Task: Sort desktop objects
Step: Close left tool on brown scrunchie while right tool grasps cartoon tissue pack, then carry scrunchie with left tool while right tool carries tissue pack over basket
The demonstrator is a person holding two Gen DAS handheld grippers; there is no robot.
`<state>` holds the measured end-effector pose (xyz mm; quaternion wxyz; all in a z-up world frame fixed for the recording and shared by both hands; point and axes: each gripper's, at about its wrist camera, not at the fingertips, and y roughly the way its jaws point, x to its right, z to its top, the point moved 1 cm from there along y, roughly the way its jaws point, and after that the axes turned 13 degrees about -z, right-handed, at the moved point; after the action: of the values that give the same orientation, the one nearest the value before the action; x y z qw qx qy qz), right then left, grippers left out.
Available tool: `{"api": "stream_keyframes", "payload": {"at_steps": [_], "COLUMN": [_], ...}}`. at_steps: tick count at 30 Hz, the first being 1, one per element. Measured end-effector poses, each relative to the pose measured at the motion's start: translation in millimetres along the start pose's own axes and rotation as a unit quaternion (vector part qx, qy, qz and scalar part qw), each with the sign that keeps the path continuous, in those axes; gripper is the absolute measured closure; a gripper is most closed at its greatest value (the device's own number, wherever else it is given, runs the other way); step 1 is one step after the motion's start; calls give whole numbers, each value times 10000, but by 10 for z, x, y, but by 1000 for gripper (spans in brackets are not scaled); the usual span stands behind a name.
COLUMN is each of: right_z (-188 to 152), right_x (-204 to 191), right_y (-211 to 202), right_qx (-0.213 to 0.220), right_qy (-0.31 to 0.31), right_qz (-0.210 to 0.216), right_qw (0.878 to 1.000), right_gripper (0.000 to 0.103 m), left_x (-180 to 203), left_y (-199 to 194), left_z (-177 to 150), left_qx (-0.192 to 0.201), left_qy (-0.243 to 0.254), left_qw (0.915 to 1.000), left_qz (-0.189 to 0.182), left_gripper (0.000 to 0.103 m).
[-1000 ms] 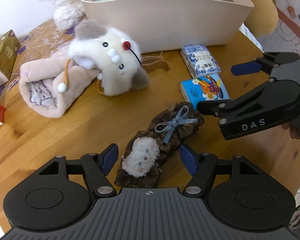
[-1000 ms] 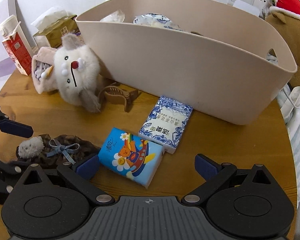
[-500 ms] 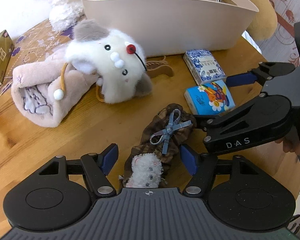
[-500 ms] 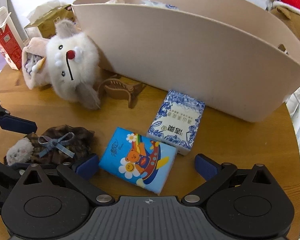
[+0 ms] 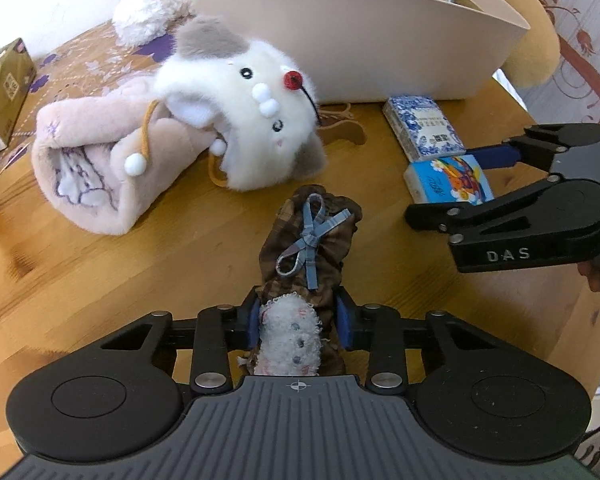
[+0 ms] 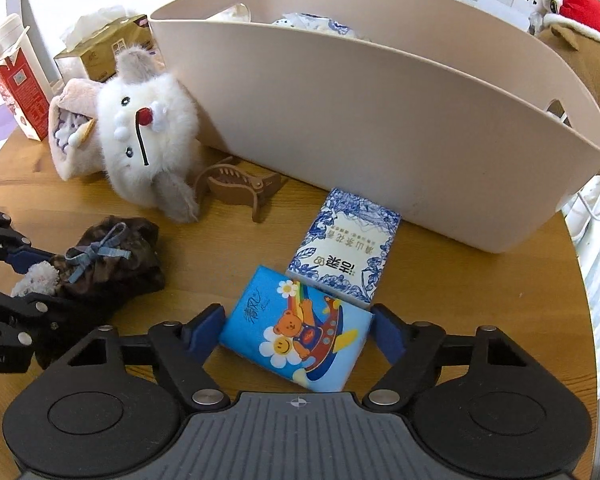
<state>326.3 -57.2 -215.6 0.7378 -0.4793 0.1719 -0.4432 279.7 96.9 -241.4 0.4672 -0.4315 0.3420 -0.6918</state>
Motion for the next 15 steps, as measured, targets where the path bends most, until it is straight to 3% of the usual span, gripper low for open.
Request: {"api": "stream_keyframes", "payload": {"at_steps": [3, 15], "right_z": [-30, -110], "right_x": [28, 195], "right_y": [-27, -201], "right_qx": [-36, 68], "right_qy": [-12, -109], "right_qz": [4, 179], "right_qw": [10000, 9998], "right_gripper": [28, 29], "left_x": [-17, 65], "left_y": [-20, -207], "left_z": [-10, -90], "left_qx": [43, 245], "left_qy": [-71, -99], "left_qw": [9999, 9995], "left_qz": [151, 186], "left_gripper": [68, 70]}}
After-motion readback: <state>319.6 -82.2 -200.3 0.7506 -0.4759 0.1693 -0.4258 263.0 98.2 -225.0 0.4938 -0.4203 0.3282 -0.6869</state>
